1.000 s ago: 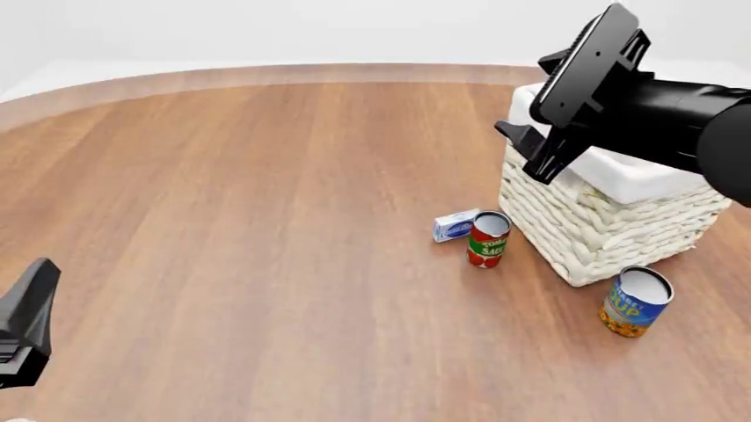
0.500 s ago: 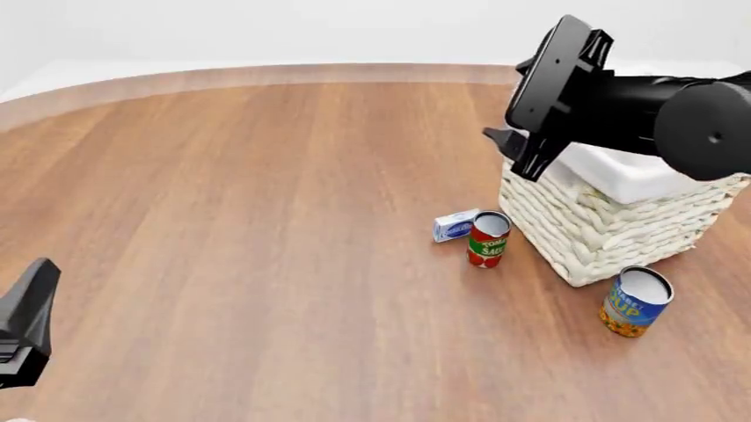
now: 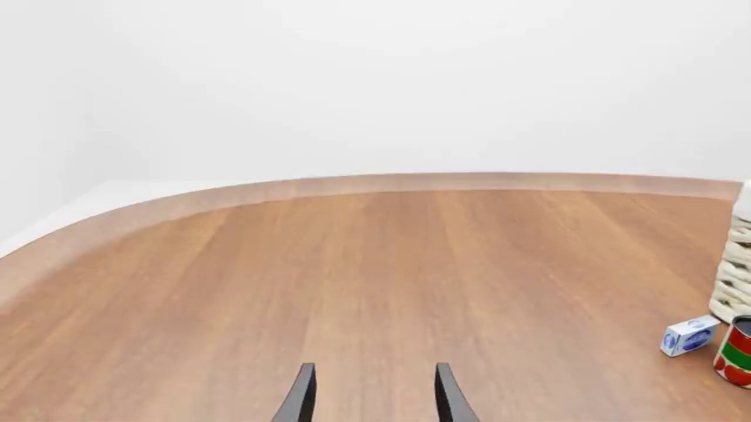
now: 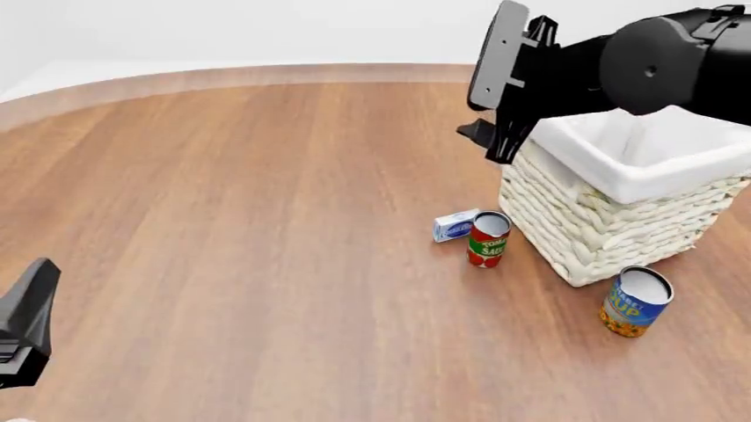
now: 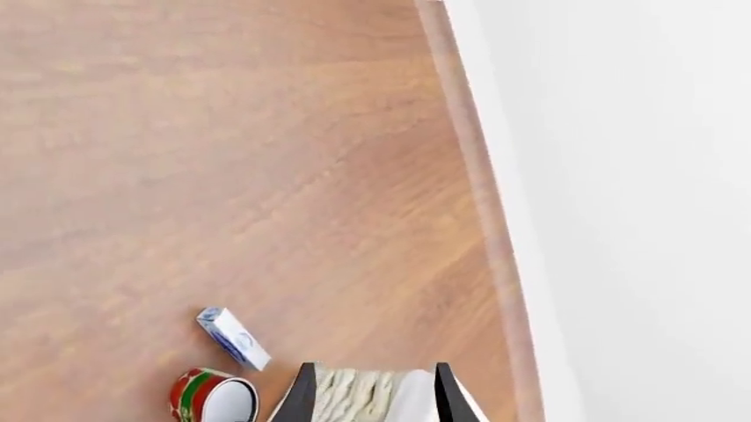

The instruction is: Pick up the alphabet soup and the cream cheese box, and put them in the basket.

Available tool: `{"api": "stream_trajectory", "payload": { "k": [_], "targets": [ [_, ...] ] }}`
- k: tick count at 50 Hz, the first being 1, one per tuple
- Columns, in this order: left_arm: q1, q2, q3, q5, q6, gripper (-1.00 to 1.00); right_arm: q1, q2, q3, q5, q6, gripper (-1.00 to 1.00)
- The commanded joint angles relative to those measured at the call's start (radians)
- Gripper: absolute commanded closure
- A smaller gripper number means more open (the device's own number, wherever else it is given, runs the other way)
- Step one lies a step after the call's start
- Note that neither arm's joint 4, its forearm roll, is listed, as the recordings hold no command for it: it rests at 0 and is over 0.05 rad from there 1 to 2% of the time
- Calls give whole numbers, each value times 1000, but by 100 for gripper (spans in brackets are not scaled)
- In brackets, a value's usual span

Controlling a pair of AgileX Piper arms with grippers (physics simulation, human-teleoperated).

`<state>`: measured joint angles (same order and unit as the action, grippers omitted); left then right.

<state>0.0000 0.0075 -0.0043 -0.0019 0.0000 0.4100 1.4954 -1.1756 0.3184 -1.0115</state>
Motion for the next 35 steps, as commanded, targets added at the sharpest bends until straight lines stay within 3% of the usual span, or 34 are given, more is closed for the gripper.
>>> {"api": "stream_trajectory", "payload": {
  "k": [1, 3, 4, 10, 14, 15, 21, 35],
  "targets": [
    [0, 0, 0, 0, 0, -100, 27, 56, -106, 153, -39, -100],
    [0, 0, 0, 0, 0, -100, 5, 89, -129, 194, -79, -100],
    [0, 0, 0, 0, 0, -100, 24, 87, -140, 212, -60, -100],
    [0, 0, 0, 0, 0, -100, 22, 112, -153, 273, -111, -100],
    [0, 0, 0, 0, 0, -100, -29, 167, -229, 311, -143, -100],
    [0, 0, 0, 0, 0, -100, -46, 176, -224, 310, -173, -100],
    [0, 0, 0, 0, 0, -100, 12, 196, -293, 397, -123, -100],
    [0, 0, 0, 0, 0, -100, 15, 279, -426, 468, -137, -100]
  ]
}}
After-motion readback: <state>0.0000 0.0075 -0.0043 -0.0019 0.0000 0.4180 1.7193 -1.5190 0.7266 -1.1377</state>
